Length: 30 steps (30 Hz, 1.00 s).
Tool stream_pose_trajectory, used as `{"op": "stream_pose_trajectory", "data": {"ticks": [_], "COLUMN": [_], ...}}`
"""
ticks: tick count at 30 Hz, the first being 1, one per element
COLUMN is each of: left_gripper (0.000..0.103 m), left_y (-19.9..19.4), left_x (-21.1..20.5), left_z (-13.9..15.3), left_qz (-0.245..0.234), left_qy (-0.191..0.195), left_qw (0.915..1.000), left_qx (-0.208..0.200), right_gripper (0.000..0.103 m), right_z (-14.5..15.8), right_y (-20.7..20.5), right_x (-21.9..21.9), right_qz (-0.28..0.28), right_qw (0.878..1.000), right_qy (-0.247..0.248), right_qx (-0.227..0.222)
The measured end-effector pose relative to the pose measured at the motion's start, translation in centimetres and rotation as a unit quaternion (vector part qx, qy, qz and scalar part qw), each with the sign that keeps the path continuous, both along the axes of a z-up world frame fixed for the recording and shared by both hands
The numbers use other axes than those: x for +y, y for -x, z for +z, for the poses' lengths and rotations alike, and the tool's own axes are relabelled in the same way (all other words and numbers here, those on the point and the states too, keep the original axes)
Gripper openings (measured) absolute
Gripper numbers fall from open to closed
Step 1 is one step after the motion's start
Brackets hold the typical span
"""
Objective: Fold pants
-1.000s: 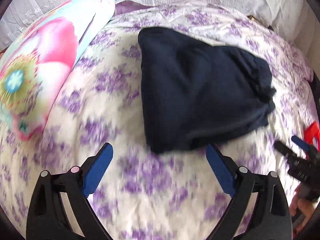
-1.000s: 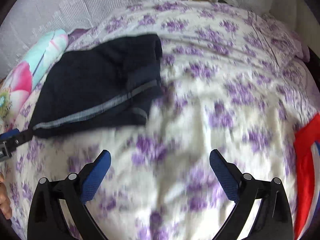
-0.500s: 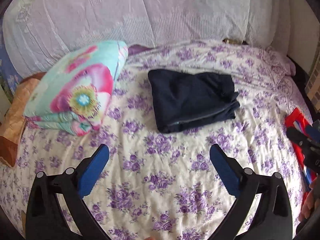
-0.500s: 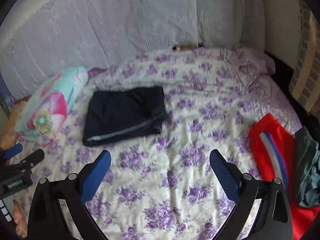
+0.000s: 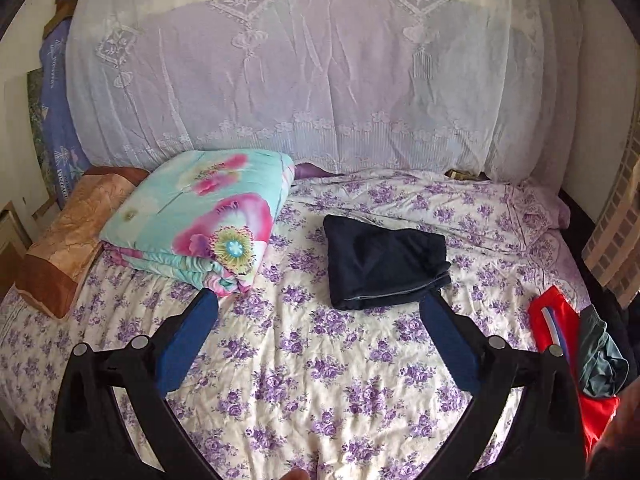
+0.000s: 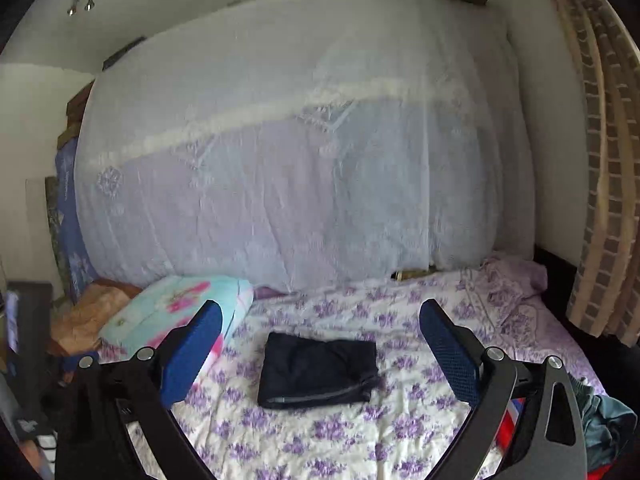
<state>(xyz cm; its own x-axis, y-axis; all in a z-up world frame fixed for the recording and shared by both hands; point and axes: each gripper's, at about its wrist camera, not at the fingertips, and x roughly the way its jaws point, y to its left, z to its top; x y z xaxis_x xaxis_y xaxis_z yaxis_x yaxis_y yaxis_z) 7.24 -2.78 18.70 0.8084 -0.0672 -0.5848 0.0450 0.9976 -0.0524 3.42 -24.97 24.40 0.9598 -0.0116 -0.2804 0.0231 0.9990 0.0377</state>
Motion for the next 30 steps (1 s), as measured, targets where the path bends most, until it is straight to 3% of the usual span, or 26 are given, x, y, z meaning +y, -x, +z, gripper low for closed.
{"op": "stream_pose_trajectory", "data": {"ticks": [2, 4, 8, 19, 25, 30], "left_gripper": [0.098, 0.098, 0.098, 0.098, 0.098, 0.098], "left_y": [0.8, 1.3, 1.7, 2.3, 3.1, 3.2], "left_x": [-0.4, -1.3, -4.1, -8.6, -10.1, -9.5], "left_z": [0.7, 1.0, 1.1, 1.7, 2.3, 2.6], "left_qz": [0.015, 0.022, 0.013, -0.027, -0.014, -0.025], "left_qy": [-0.004, -0.011, -0.036, -0.033, -0.077, -0.052], "left_qw": [0.9998, 0.9997, 0.9992, 0.9991, 0.9968, 0.9983], "left_qx": [-0.008, -0.009, -0.014, -0.004, -0.017, -0.006], "right_gripper": [0.100, 0.100, 0.100, 0.100, 0.100, 0.100], "right_z": [-1.7, -3.0, -4.1, -4.2, -3.9, -3.9], "right_y": [-1.7, -2.2, -1.8, -0.5, 0.1, 0.3], "right_x": [-0.5, -1.3, -3.1, -5.0, -4.8, -4.9], "right_qz": [0.014, 0.028, 0.033, 0.032, 0.025, 0.024], "right_qw": [0.998, 0.996, 0.996, 0.995, 0.996, 0.996], "right_qy": [0.000, -0.002, -0.011, -0.011, 0.001, -0.010], "right_qx": [0.062, 0.082, 0.084, 0.088, 0.087, 0.087]}}
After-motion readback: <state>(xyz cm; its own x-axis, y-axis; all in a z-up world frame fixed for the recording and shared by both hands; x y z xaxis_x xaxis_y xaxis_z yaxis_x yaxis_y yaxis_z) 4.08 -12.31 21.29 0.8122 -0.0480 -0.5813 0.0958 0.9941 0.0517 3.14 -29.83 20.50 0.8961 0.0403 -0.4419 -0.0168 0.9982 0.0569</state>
